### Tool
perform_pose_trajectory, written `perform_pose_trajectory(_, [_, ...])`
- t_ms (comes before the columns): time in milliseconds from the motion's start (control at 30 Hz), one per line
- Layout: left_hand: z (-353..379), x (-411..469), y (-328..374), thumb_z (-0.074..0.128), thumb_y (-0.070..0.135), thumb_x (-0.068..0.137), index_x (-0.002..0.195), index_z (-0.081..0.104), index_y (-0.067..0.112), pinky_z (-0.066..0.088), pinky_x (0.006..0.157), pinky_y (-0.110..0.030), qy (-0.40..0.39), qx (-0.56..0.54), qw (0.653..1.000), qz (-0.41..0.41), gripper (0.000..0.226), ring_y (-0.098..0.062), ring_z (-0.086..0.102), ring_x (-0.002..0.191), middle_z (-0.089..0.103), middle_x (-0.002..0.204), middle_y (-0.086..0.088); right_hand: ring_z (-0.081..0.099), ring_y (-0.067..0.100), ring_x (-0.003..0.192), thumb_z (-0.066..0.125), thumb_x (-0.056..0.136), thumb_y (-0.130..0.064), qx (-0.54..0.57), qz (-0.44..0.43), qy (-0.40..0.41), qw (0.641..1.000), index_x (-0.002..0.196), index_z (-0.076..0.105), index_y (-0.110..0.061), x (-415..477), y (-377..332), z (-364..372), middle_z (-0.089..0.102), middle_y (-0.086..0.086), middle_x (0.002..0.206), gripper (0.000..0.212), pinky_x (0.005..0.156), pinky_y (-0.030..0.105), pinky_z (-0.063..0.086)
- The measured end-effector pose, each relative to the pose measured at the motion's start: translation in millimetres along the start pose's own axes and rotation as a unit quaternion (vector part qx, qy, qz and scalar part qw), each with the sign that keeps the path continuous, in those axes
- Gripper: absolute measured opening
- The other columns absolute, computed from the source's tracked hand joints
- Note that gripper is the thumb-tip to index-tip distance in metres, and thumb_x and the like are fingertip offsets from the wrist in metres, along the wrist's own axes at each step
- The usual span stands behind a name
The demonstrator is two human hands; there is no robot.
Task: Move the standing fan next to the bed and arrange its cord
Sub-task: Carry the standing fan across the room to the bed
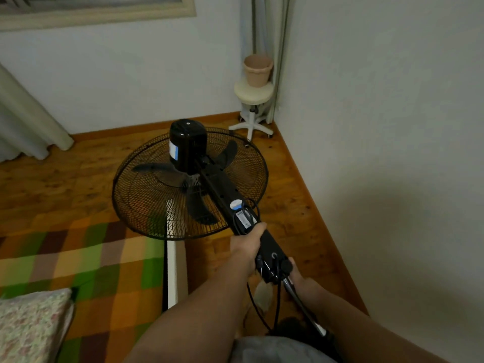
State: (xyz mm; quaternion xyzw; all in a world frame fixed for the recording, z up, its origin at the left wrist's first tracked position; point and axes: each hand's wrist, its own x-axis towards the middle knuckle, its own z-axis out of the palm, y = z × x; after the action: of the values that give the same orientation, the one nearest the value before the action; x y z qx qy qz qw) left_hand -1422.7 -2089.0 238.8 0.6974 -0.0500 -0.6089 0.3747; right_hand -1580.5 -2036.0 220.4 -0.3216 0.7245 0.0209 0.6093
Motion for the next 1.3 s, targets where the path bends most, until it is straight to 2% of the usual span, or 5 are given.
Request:
perform_pose_trajectory(200, [29.1, 34.7, 62.4, 0.086, 0.037, 0.073, 0.099, 0.064, 0.014, 0.06, 0.079, -0.042, -0.008, -0.019, 1.0, -0.012, 0.04, -0.03, 0.072, 0.085, 0.073, 0.096, -0.012, 0.057, 0.018, 0.071, 0.021, 0.089, -0.077, -0.002, -0.039, 0.026, 0.999, 0.086, 0.066, -0.008, 34.8, -67.7, -27.9, 0.062, 0.007, 0.076, 0.083, 0.088, 0.037, 0.049])
perform_pose_trajectory(400, [38.6, 61.7, 100.4, 0.085, 0.036, 0.075, 0.093, 0.06, 0.019, 0.058, 0.088, -0.046, -0.002, -0.032, 0.999, 0.0, 0.035, -0.03, 0.071, 0.091, 0.071, 0.101, -0.011, 0.058, 0.033, 0.113, 0.018, 0.098, -0.066, -0.056, -0.071, 0.012, 0.996, 0.149, 0.041, -0.015, 55.8, -115.0, -40.1, 0.06, 0.017, 0.124, 0.075, 0.097, 0.037, 0.043])
perform_pose_trajectory(667, [32.5, 103.4, 148.4, 0.086, 0.034, 0.074, 0.091, 0.061, 0.02, 0.058, 0.084, -0.043, 0.008, -0.038, 0.999, -0.013, 0.034, -0.028, 0.07, 0.087, 0.072, 0.097, -0.009, 0.053, 0.017, 0.069, 0.01, 0.085, -0.082, -0.048, -0.03, -0.023, 0.998, 0.088, 0.063, -0.014, 77.0, -172.2, -33.0, 0.057, 0.006, 0.074, 0.086, 0.071, 0.029, 0.042])
perform_pose_trajectory(1067, [-17.4, 192.3, 271.1, 0.085, 0.035, 0.076, 0.091, 0.057, 0.02, 0.05, 0.071, -0.035, 0.0, -0.049, 0.998, -0.041, 0.034, -0.021, 0.062, 0.077, 0.065, 0.091, -0.004, 0.05, 0.016, 0.067, 0.01, 0.078, -0.086, -0.062, -0.015, -0.021, 0.998, 0.099, 0.064, -0.013, 120.9, -314.7, 17.9, 0.054, 0.005, 0.074, 0.094, 0.069, 0.032, 0.041])
perform_pose_trajectory(1300, [-58.0, 236.6, 343.5, 0.085, 0.036, 0.075, 0.115, 0.06, 0.015, 0.052, 0.08, -0.04, -0.004, -0.066, 0.997, -0.024, 0.052, -0.024, 0.064, 0.085, 0.066, 0.099, -0.006, 0.057, 0.019, 0.075, 0.006, 0.086, -0.077, -0.082, -0.053, -0.009, 0.995, 0.086, 0.052, -0.037, 132.0, -402.2, 58.1, 0.059, 0.007, 0.08, 0.061, 0.079, 0.033, 0.045])
